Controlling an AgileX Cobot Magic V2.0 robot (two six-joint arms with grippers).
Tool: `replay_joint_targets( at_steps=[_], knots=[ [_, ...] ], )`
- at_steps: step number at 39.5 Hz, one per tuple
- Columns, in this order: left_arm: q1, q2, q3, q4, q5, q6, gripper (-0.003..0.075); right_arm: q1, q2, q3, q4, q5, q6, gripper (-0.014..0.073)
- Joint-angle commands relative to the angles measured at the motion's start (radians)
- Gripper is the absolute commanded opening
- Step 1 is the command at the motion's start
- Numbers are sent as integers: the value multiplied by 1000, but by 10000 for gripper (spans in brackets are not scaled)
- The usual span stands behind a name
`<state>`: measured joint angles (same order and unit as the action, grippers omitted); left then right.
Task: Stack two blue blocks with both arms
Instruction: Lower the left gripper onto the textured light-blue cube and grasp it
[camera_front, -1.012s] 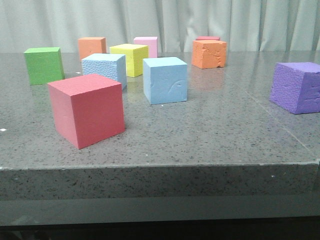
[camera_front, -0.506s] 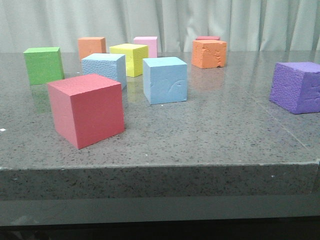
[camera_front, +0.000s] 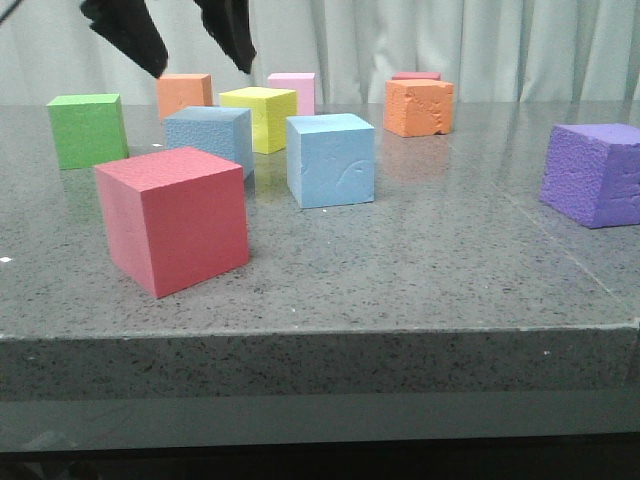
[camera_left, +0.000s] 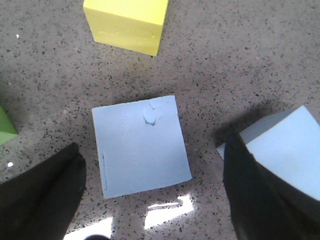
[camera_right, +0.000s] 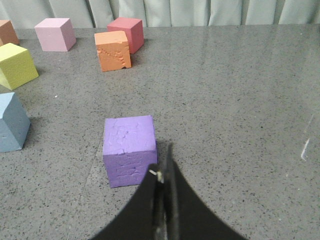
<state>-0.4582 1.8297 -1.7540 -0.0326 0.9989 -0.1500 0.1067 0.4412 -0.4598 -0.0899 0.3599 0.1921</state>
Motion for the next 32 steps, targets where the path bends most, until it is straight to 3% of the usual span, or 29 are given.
replay_joint_targets(
  at_steps=[1,8,32],
  knots=[
    [-7,-8,-81,19,7,-42,544,-5,4,-24,-18,-84,-10,-67],
    [-7,46,-118,95,64,-93,544,-5,4,-24,-18,-84,-10,-67],
    [-11,104,-118,21,41,-88,543,-5,4,-24,-18,-85,-10,-67]
  ],
)
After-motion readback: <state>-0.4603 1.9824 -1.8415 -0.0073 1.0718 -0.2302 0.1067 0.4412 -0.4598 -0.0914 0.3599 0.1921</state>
